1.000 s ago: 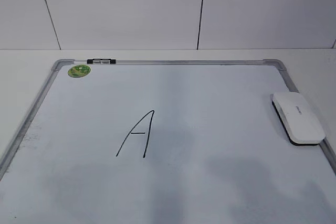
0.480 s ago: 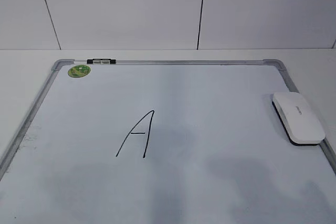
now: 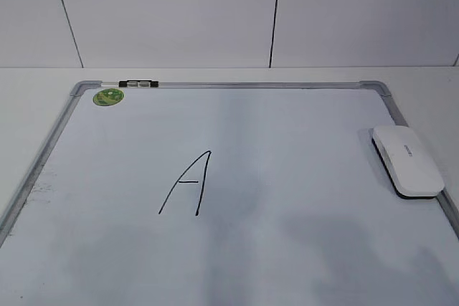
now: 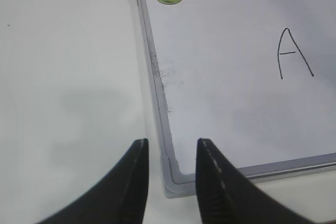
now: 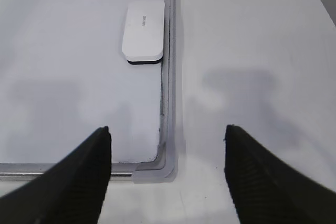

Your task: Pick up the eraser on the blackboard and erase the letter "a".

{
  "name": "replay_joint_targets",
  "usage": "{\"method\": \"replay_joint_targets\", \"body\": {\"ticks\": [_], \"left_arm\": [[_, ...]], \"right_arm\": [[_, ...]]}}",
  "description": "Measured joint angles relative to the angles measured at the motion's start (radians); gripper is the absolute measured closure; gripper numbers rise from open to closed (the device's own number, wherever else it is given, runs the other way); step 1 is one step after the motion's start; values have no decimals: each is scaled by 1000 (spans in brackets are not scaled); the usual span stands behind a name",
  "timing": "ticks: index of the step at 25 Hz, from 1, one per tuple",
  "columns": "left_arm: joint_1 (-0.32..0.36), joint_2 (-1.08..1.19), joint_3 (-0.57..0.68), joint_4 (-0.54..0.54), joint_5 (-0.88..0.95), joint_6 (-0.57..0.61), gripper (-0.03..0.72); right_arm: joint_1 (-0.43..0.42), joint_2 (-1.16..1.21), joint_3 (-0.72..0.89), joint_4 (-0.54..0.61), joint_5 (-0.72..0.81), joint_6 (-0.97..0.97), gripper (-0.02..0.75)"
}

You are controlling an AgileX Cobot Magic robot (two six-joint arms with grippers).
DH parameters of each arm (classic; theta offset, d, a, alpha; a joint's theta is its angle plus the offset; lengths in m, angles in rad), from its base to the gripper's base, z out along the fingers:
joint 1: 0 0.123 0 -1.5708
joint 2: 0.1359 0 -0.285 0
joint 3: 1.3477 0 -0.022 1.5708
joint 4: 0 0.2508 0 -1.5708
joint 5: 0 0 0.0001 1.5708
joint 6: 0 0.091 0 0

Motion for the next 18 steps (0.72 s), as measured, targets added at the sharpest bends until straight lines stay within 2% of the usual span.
{"method": "replay_joint_targets", "body": {"ticks": [12,18], "left_arm": [[3,-4,0,-6,3,0,453],[52,-4,0,-6,3,0,452]], "right_arm": [[-11,0,0,-2,-2,0,197],[-43,0,0,-2,-2,0,197]]}}
